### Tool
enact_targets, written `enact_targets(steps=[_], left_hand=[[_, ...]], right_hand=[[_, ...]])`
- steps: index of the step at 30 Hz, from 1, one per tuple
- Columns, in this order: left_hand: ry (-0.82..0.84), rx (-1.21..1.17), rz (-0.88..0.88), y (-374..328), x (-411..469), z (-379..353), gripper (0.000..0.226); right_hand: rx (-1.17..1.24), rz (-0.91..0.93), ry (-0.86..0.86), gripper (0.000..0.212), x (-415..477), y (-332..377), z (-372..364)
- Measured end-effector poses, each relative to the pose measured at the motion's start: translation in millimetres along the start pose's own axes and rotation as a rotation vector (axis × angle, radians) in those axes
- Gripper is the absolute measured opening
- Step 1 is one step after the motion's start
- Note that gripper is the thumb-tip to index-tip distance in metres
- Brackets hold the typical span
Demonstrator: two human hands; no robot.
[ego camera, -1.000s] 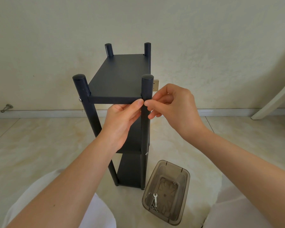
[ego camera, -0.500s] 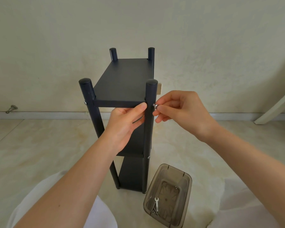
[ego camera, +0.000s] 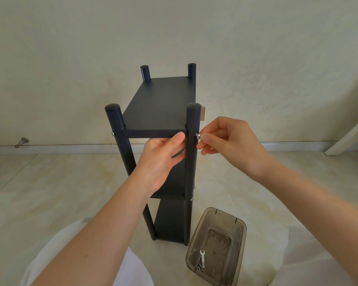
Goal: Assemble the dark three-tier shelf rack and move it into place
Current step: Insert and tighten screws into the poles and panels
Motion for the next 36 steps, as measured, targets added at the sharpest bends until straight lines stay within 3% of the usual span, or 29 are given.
enact_targets(steps=[10,13,17,20,23,25,27,28,31,36], left_hand=[[-0.038,0.042,0.015,-2,-1,0,0.037],[-0.079,0.051,0.014,-2,-3,1,0.025],[-0.175,0.109,0.012,-3,-7,-1,0.013],[-0.316,0.288,0.002,-8,-18,2,0.011],[-0.574,0.678,-0.204,-18,-35,5,0.022],[-0.722,0.928,-0.525,-30,-49,-2,0.032],[-0.765,1.019,-0.829,-39,-57,-8,0.030],[-0.754,1.071,-0.888,-42,-56,-9,0.033],[-0.672,1.304,-0.776,-42,-38,-8,0.059],[-0.625,1.384,-0.774,-39,-28,-9,0.053]], right_hand=[[-0.122,0.040,-0.054,0.006,3,-9,-3],[-0.188,0.052,-0.072,0.018,4,-8,-3],[-0.026,0.042,0.029,0.048,7,-4,-4],[0.045,0.023,0.109,0.043,10,-4,-5],[0.079,-0.018,0.141,0.039,12,-9,-8],[0.131,-0.045,0.157,0.036,14,-11,-10],[0.186,-0.069,0.155,0.033,15,-13,-9],[0.204,-0.078,0.150,0.033,16,-15,-9],[0.232,-0.107,0.156,0.034,18,-18,-9],[0.315,-0.170,0.188,0.035,20,-20,-7]])
Point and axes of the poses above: each hand's wrist, its own x-axis towards the middle knuckle, its own z-axis out of the back of the hand, y = z × x, the point moved 4 cm from there along x, towards the middle knuckle, and after that the axes turned 14 degrees about z, right-handed, at the moved point
